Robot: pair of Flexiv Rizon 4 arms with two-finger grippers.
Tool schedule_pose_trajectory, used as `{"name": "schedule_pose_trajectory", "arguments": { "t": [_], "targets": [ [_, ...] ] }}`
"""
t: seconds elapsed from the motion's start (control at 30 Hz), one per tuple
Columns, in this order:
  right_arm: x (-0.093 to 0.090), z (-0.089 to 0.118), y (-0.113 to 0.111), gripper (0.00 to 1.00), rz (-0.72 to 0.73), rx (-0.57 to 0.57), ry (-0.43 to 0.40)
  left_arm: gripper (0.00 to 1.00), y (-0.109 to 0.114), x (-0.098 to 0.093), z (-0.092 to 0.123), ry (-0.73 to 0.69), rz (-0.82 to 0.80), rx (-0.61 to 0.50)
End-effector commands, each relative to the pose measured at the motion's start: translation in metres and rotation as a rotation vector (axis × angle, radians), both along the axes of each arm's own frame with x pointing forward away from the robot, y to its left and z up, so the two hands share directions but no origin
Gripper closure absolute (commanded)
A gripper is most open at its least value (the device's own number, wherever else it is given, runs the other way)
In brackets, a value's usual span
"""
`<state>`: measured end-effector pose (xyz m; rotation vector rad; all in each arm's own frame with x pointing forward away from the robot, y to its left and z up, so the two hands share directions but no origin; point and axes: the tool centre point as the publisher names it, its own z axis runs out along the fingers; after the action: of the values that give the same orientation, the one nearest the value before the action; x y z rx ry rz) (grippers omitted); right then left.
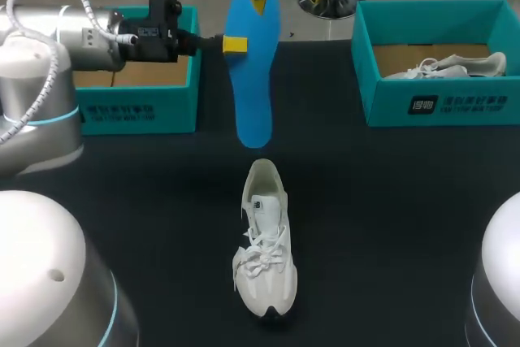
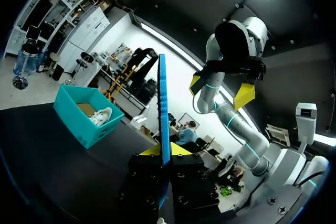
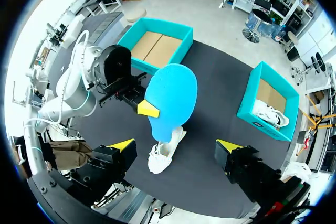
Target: Take the shoe out of the shoebox, open the shoe tongue, remove and reinsert the insole, then place the shoe into the shoebox
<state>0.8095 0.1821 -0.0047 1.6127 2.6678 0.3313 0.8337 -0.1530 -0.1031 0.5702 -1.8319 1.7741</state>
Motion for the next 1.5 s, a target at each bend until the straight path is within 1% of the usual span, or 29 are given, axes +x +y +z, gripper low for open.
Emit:
{"name": "schedule_pose_trajectory", "arguments": {
  "t": [0.03,0.07,0.67,0.7,0.73,0.8,0.87,0.9,1.03,1.1,1.17,1.2,1.33,1.5],
  "targets": [
    [0.001,0.000,0.001,0.00,0.000,-0.002,0.002,1.00,0.000,-0.005,-0.006,-0.013,0.046,0.026],
    [0.001,0.000,0.001,0.00,0.000,-0.002,0.002,1.00,0.000,-0.006,-0.007,0.028,0.043,0.032],
    [0.001,0.000,0.001,0.00,0.000,-0.002,0.002,1.00,0.000,-0.006,-0.007,0.028,0.043,0.032],
    [0.001,0.000,0.001,0.00,0.000,-0.002,0.002,1.00,-0.003,-0.006,-0.001,-0.123,-0.003,0.058],
    [0.001,0.000,0.001,0.00,0.000,-0.002,0.002,1.00,-0.004,-0.007,0.003,-0.227,-0.051,0.046],
    [0.001,0.000,0.001,0.00,0.000,-0.002,0.002,1.00,-0.004,-0.010,0.006,-0.405,-0.115,0.051],
    [0.001,0.000,0.001,0.00,0.000,-0.002,0.002,1.00,-0.004,-0.018,0.004,-0.510,-0.169,0.088],
    [0.001,0.000,0.001,0.00,0.000,-0.002,0.002,1.00,-0.003,-0.020,0.002,-0.531,-0.165,0.069],
    [0.001,0.000,0.001,0.00,0.000,-0.002,0.002,1.00,-0.002,-0.031,-0.002,-0.636,-0.173,0.055],
    [0.001,0.000,0.001,0.00,0.000,-0.002,0.002,1.00,-0.002,-0.035,-0.004,-0.680,-0.165,0.000],
    [0.001,0.000,0.001,0.00,0.000,-0.002,0.002,1.00,-0.002,-0.040,-0.007,-0.727,-0.167,0.011],
    [0.001,0.000,0.001,0.00,0.000,-0.002,0.002,1.00,-0.002,-0.041,-0.009,-0.737,-0.155,-0.004],
    [0.001,0.000,0.001,0.00,0.000,-0.002,0.002,1.00,-0.004,-0.046,-0.016,-0.782,-0.145,0.010],
    [0.001,0.000,0.001,0.00,0.000,-0.002,0.002,1.00,-0.002,-0.051,-0.019,-0.813,-0.060,0.005]
  ]
}}
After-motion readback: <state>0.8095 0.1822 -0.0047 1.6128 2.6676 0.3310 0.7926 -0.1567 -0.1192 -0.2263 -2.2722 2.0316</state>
